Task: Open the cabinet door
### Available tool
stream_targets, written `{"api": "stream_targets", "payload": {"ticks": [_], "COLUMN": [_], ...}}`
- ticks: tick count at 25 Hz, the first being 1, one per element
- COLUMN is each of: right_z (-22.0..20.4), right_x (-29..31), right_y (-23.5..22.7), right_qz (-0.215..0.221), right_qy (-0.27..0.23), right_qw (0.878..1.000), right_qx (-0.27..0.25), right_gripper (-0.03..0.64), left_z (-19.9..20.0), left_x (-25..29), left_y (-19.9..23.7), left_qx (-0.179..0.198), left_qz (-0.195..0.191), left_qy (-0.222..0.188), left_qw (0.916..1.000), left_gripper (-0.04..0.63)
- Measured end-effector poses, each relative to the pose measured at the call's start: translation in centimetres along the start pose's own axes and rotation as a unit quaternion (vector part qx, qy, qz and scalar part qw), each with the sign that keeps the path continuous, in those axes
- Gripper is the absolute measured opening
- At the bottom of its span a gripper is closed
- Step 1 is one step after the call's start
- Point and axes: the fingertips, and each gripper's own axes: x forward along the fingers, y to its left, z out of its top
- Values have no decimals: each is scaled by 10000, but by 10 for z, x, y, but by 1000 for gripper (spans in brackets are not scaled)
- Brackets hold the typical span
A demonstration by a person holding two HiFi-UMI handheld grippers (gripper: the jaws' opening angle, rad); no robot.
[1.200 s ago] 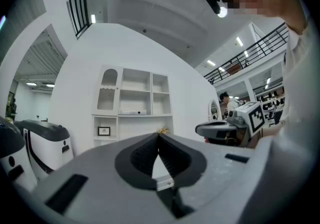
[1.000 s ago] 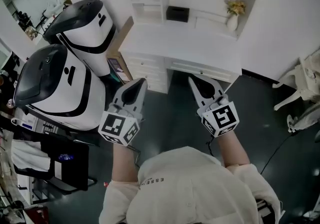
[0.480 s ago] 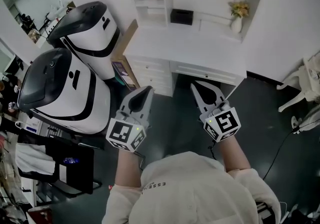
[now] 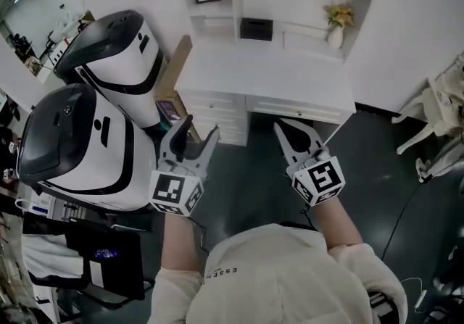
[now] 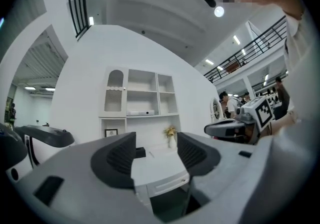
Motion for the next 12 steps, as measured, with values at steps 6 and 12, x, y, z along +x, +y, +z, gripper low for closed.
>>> {"api": "stream_targets", "payload": {"ticks": [6, 12], "right_z": [-16, -30], "right_x": [37, 98], "right_y": [-6, -40], "right_qz": [-100, -2], "right_qy": [212, 119], "right_qw": [9996, 9997], "right_qx": [126, 209], "right_gripper": [14, 14], "left_z": [-8, -26], "left_x": [6, 45], "left_y": [35, 70], "left_qx": [-378, -131], "left_qz": [-62, 158], "left_qy": [-142, 90], "left_qw": [9992, 9997], "left_gripper": [238, 238]}}
